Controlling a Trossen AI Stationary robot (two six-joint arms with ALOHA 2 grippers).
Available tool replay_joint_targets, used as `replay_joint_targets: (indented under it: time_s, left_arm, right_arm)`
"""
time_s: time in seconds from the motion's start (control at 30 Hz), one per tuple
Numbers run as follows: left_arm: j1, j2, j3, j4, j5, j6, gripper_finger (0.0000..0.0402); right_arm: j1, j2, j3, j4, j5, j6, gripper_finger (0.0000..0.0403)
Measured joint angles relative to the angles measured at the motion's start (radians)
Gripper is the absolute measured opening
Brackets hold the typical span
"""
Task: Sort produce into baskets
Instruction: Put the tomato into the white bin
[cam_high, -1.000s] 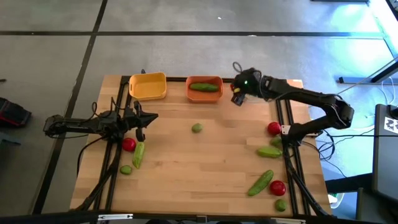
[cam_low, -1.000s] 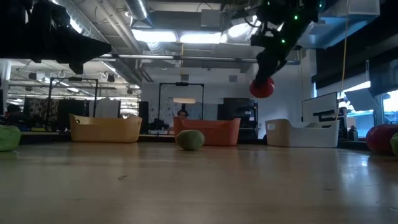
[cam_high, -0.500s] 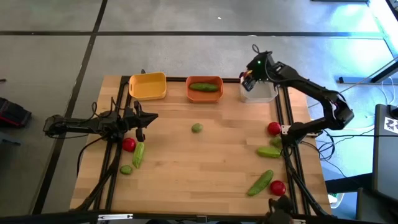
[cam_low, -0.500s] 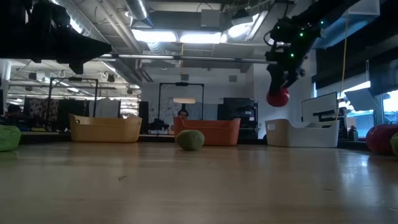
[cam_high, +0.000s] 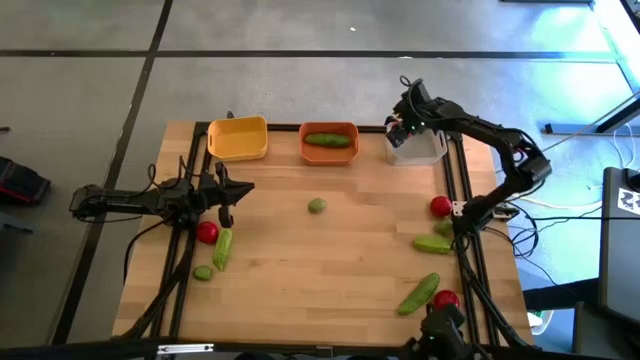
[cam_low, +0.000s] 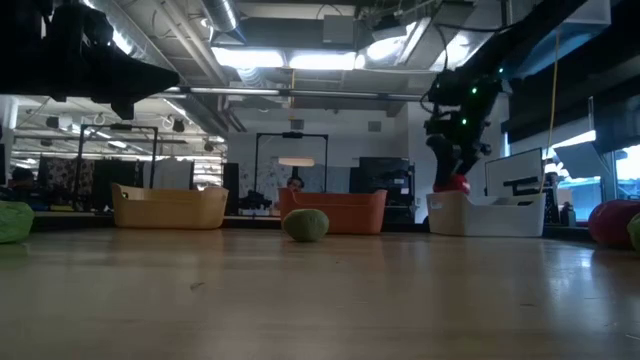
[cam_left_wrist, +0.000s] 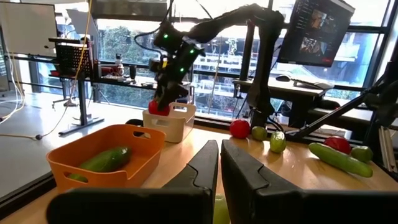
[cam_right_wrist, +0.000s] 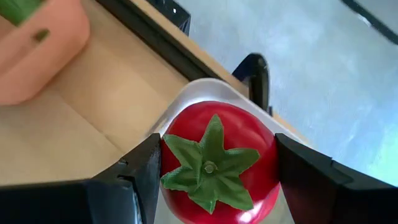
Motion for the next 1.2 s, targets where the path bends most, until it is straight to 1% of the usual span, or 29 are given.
replay_joint_targets:
  time_s: [0.3, 0.47, 0.53, 0.67, 0.93, 1.07, 1.2]
  left_arm:
    - [0.0, 0.0, 0.0, 0.001, 0.0, -0.005, 0.0017]
    - [0.0, 0.0, 0.0, 0.001, 0.0, -0.005, 0.0017]
    - [0.0, 0.0, 0.0, 0.001, 0.0, -0.006, 0.0017]
    - [0.0, 0.0, 0.0, 0.001, 0.0, -0.006, 0.0017]
    - [0.0, 0.0, 0.0, 0.001, 0.0, -0.009, 0.0017]
    - [0.0, 0.0, 0.0, 0.001, 0.0, -0.009, 0.0017]
    - [0.0, 0.0, 0.0, 0.002, 0.0, -0.013, 0.0017]
  right_arm:
    - [0.002, 0.105, 0.0, 0.023, 0.019, 0.0, 0.0246]
    - [0.002, 0.136, 0.0, 0.024, 0.019, 0.0, 0.0246]
    - [0.002, 0.145, 0.0, 0.024, 0.021, 0.0, 0.0246]
    - [0.002, 0.148, 0.0, 0.023, 0.057, 0.0, 0.0246]
    - [0.002, 0.148, 0.0, 0.019, 0.055, 0.003, 0.0247]
    - [0.003, 0.148, 0.0, 0.013, 0.05, -0.001, 0.0269]
    - [0.003, 0.148, 0.0, 0.014, 0.083, -0.003, 0.0314]
